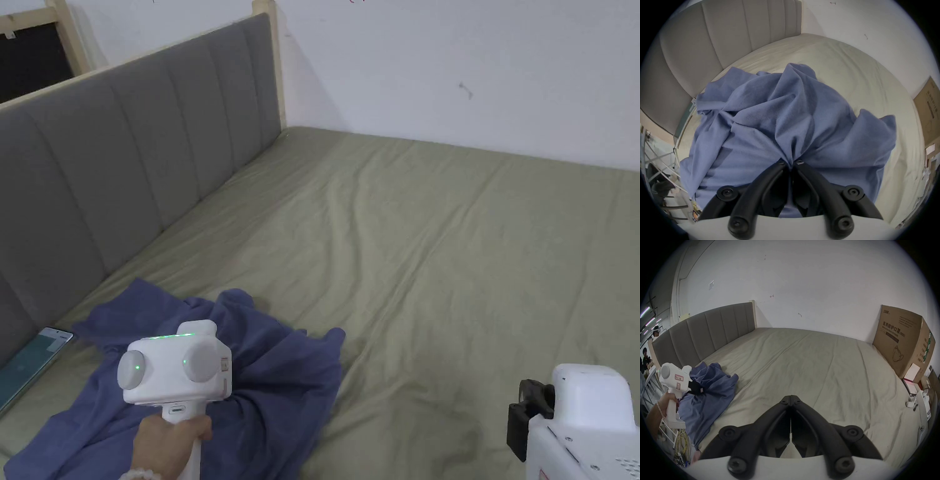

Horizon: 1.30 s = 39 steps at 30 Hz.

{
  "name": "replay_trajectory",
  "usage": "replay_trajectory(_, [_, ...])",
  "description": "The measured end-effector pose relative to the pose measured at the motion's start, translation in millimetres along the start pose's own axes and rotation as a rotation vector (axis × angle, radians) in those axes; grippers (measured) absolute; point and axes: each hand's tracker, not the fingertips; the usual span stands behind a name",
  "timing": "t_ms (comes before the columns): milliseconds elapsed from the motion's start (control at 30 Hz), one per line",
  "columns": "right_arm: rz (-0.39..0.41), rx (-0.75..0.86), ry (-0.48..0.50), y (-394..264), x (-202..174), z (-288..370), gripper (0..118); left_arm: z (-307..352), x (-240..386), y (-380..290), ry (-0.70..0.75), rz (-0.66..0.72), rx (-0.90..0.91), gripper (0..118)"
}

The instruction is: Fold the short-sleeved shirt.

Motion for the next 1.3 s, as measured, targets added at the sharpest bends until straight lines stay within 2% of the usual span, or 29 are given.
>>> replay_trajectory(100, [-0.008, 0.007, -0.012, 2.0, 4.3, 5.7, 0, 14.6, -2.8, 8.7, -0.036, 0.029, 0.01, 3])
replay_trajectory(200, [-0.042, 0.015, -0.015, 5.1, 11.9, 9.6, 0, 46.2, 20.9, 20.4, -0.044, -0.056, 0.088, 3])
replay_trajectory(300, [-0.064, 0.031, -0.025, 9.8, 20.2, 17.5, 0, 74.5, 48.5, 38.1, -0.158, -0.04, 0.128, 3])
replay_trajectory(400, [-0.09, 0.062, -0.043, 14.4, 33.2, 31.5, 0, 100.5, 87.9, 48.6, -0.25, -0.085, 0.183, 3])
replay_trajectory(500, [-0.118, 0.098, -0.084, 18.7, 51.3, 48.8, 0, 133.6, 138.8, 53.6, -0.418, -0.09, 0.222, 3])
replay_trajectory(667, [-0.165, 0.165, -0.202, 25.3, 96.8, 84.7, 0, 205.1, 247.5, 41.8, -0.705, -0.222, 0.281, 3])
replay_trajectory(833, [-0.247, 0.236, -0.345, 23.7, 153.1, 133.4, 0, 261.7, 334.3, 1.4, -0.981, -0.358, 0.302, 3])
replay_trajectory(1000, [-0.302, 0.248, -0.466, 7.2, 199.4, 167.0, 0, 234.8, 388.9, -62.1, -1.042, -0.422, 0.144, 3])
replay_trajectory(1067, [-0.334, 0.234, -0.479, -3.0, 213.5, 172.4, 0, 204.3, 413.0, -92.5, -0.888, -0.512, 0.092, 3])
replay_trajectory(1233, [-0.385, 0.157, -0.508, -32.9, 231.7, 168.3, 0, 108.9, 442.7, -179.2, -0.753, -0.66, -0.178, 3])
replay_trajectory(1300, [-0.386, 0.123, -0.508, -40.3, 233.6, 163.5, 0, 96.8, 443.1, -201.0, -0.712, -0.72, -0.192, 7])
